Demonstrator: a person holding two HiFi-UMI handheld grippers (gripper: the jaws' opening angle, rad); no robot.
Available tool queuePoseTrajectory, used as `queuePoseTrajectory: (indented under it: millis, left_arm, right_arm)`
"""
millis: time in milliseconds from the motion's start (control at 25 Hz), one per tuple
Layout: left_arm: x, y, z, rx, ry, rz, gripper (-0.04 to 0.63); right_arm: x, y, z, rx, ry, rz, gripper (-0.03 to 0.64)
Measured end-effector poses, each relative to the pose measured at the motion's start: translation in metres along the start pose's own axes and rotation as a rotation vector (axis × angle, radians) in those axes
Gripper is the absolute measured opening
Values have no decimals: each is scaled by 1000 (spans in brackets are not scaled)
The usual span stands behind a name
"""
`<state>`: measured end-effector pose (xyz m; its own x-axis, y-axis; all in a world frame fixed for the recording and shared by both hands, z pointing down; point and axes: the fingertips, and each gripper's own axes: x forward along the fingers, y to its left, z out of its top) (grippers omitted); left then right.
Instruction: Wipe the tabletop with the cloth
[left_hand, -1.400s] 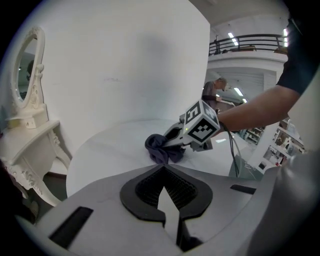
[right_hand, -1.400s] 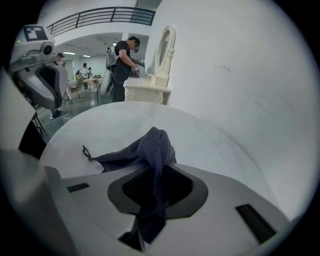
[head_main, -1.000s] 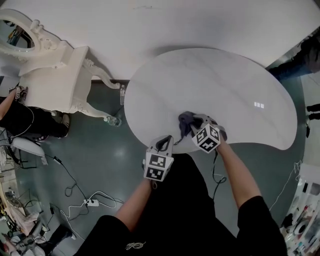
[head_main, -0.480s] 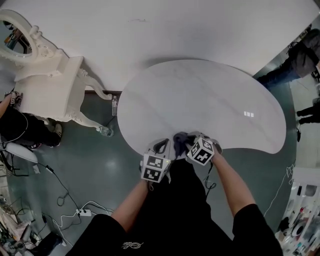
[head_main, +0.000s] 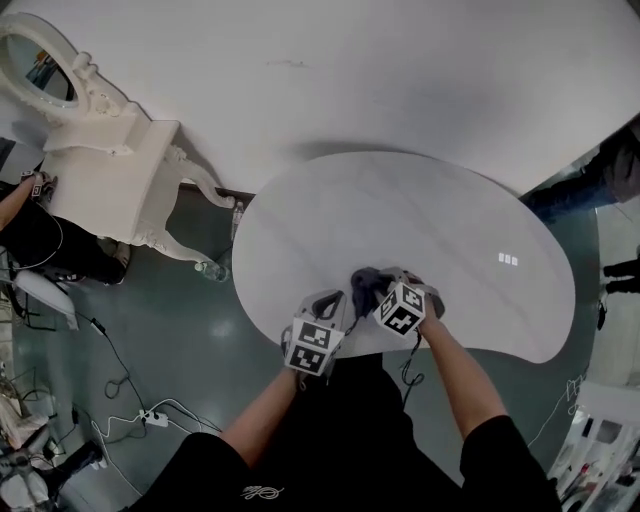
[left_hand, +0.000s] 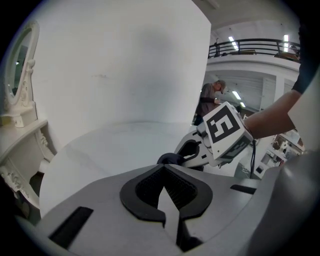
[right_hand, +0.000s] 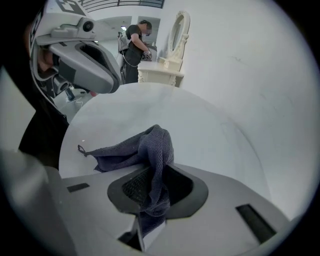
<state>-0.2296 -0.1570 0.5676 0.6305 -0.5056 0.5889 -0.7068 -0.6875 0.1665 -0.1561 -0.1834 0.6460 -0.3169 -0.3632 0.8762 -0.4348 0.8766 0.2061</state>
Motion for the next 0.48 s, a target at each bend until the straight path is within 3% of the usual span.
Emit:
queuePoseTrajectory:
  millis: [280,480]
  left_arm:
    - [30,12,45,-16,-5,68,8]
    - [52,12,55,-40,19,104,8]
  right_arm:
    - [14,-78,7,-34,-29,28,55]
    - [25,-130,8,-88,-70,22,56]
